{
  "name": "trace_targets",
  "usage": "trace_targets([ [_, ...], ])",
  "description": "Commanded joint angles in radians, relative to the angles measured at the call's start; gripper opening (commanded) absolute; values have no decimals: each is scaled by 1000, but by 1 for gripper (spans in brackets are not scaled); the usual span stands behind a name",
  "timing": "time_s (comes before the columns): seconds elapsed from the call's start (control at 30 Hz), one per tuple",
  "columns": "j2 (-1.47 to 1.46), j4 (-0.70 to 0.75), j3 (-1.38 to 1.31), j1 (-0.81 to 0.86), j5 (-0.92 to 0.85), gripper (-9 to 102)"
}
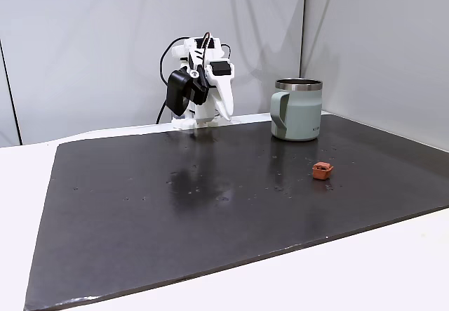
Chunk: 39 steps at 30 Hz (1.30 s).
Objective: Grasp a cube and put it in the cup.
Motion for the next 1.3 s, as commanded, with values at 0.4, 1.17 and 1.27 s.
trace_targets([
  [0.4,12,2,-5,-58,31,0],
  [1.17,-518,72,-606,8,-58,0],
  [1.27,-684,71,-750,-5,-74,0],
])
